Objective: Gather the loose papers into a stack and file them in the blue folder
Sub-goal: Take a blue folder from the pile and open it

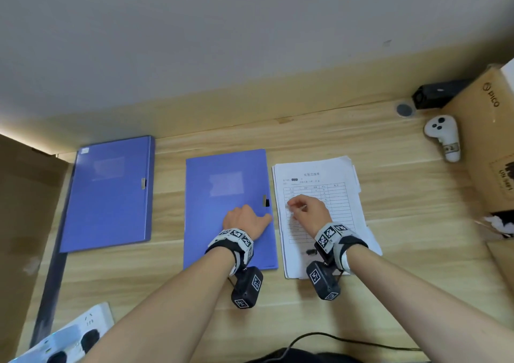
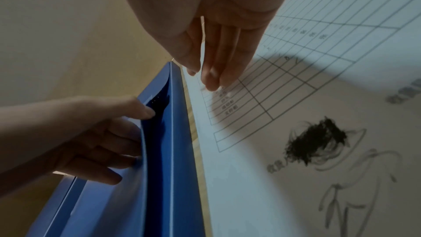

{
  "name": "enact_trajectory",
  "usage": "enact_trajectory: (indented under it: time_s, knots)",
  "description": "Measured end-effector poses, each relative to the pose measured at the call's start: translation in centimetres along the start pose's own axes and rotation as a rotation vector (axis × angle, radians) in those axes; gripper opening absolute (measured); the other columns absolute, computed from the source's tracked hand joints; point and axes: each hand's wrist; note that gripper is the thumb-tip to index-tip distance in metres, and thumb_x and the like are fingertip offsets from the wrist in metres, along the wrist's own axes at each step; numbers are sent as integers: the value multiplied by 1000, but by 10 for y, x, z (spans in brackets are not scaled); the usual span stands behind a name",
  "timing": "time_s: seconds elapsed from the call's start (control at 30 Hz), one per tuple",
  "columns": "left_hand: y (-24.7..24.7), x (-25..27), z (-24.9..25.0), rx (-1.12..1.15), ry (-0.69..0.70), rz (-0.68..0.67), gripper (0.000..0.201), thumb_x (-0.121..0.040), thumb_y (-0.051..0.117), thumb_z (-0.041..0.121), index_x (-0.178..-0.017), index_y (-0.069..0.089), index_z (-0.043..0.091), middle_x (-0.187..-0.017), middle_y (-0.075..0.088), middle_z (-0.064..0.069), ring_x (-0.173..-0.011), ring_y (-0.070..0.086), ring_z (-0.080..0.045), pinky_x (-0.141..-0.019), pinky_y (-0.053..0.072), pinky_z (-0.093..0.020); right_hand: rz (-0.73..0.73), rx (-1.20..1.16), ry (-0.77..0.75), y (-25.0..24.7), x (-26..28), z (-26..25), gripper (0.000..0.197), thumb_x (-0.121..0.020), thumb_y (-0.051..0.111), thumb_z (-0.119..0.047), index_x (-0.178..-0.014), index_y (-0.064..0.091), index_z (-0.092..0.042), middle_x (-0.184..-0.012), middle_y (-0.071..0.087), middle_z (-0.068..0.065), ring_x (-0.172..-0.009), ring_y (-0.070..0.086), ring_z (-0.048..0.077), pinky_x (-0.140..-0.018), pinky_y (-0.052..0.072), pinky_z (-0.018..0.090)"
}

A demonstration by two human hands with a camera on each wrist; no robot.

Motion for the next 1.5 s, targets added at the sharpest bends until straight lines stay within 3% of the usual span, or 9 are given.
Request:
enact_trajectory:
  time_s: [0.57,0.73,0.8,0.83,0.87,0.9,1.1,1.3,1.5]
  knots:
    - [-89,59,-54,536,59,-65,29,-90,44,24,-65,31,17,-62,34,-2,-58,49,-27,-57,61,-48,-469,965,-277,35,42,-75,44,-87,47,-20,-130,55,-24,-122,63,12,-110,60,33,-88,51,38]
    - [-140,75,-95,511,57,2,20,-89,37,6,-70,35,11,-68,37,-8,-55,46,-28,-47,45,-27,-467,1049,-235,49,46,-90,40,-84,45,-19,-122,58,-15,-116,64,13,-103,63,34,-84,55,40]
    - [-156,81,-113,398,19,63,18,-92,35,1,-101,51,1,-90,54,-14,-71,57,-34,-65,49,-34,-471,1059,-235,54,46,-92,36,-82,45,-19,-115,60,-13,-111,65,13,-97,64,33,-83,56,42]
    - [-160,83,-122,322,21,89,42,-93,37,0,-135,40,-1,-138,38,-34,-91,62,-41,-76,51,-40,-473,1066,-225,56,45,-90,35,-81,44,-21,-112,60,-13,-108,65,12,-95,64,32,-83,56,43]
    - [-163,85,-131,257,37,114,65,-94,39,-1,-154,14,6,-123,32,0,-109,58,-46,-84,51,-44,-468,1065,-214,59,44,-90,34,-80,44,-22,-109,60,-14,-106,65,11,-92,64,31,-82,56,44]
    - [-163,85,-140,201,46,151,82,-94,42,-3,-157,-6,13,-162,16,-16,-122,51,-50,-87,50,-47,-460,1057,-203,62,43,-89,34,-80,43,-24,-109,59,-15,-105,64,10,-91,64,30,-82,56,43]
    - [-151,84,-191,-506,-42,462,96,-85,71,21,-156,8,4,-161,-24,-23,-151,-22,-38,-112,28,-60,-372,934,-138,72,41,-92,32,-83,48,-25,-110,57,-9,-106,63,12,-92,61,29,-69,44,30]
    - [-122,65,-227,-682,-35,184,64,-93,52,44,-149,35,18,-166,-12,-16,-153,-16,-32,-117,-6,-66,-301,967,-132,79,41,-88,25,-82,46,-22,-101,56,-10,-98,63,11,-83,59,29,-62,42,30]
    - [-66,34,-249,-438,-15,1,61,-93,47,34,-151,32,23,-167,-10,-12,-154,-8,-30,-117,10,-62,-220,1094,-178,90,44,-74,41,-80,47,-26,-119,55,-18,-113,64,13,-101,62,33,-78,51,36]
Point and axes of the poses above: each hand's wrist, its own x-axis away from the middle knuckle, its own y-axis out of the palm, z = x × y
